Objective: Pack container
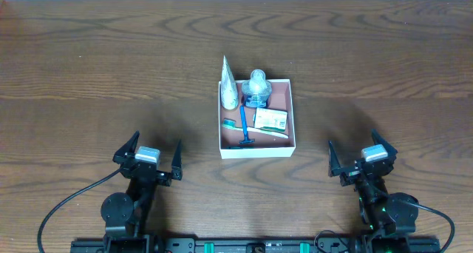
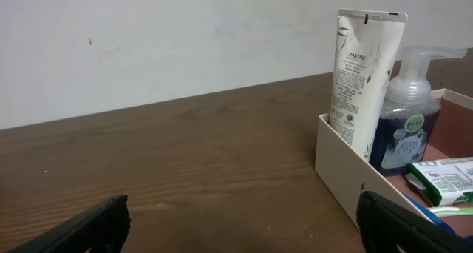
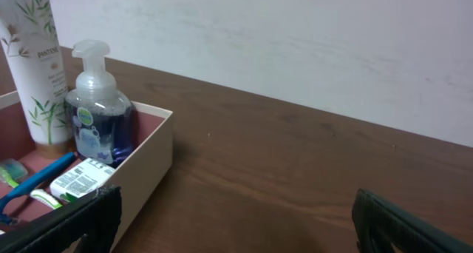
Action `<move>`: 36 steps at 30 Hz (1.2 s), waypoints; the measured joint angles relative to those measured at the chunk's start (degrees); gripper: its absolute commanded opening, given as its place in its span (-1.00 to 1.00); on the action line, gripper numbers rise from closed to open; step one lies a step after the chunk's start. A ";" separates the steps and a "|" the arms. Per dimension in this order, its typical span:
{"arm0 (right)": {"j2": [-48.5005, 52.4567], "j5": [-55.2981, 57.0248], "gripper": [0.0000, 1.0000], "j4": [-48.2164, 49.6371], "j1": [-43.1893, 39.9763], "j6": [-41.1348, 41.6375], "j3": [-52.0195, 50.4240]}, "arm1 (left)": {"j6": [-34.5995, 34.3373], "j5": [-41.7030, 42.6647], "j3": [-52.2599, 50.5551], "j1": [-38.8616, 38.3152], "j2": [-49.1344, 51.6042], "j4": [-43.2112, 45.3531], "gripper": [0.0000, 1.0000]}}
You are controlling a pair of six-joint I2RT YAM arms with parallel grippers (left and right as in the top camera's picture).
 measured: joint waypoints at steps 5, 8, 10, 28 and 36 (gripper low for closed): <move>0.00 0.13 0.99 -0.02 0.00 -0.13 0.00 | 0.00 0.00 0.00 0.00 0.00 0.00 0.96; 0.00 0.31 0.99 -0.02 -0.04 -0.13 0.00 | 0.00 0.00 0.00 0.00 0.00 0.00 0.96; 0.00 0.37 0.99 -0.04 -0.42 -0.13 0.00 | 0.00 0.00 0.00 0.00 0.00 0.00 0.96; 0.00 7.19 0.99 -0.72 -1.40 -0.13 0.00 | 0.00 0.00 0.00 0.00 0.00 0.00 0.96; 0.00 7.43 0.98 -0.72 -1.40 -0.13 0.00 | 0.00 0.00 0.00 0.00 0.00 0.00 0.96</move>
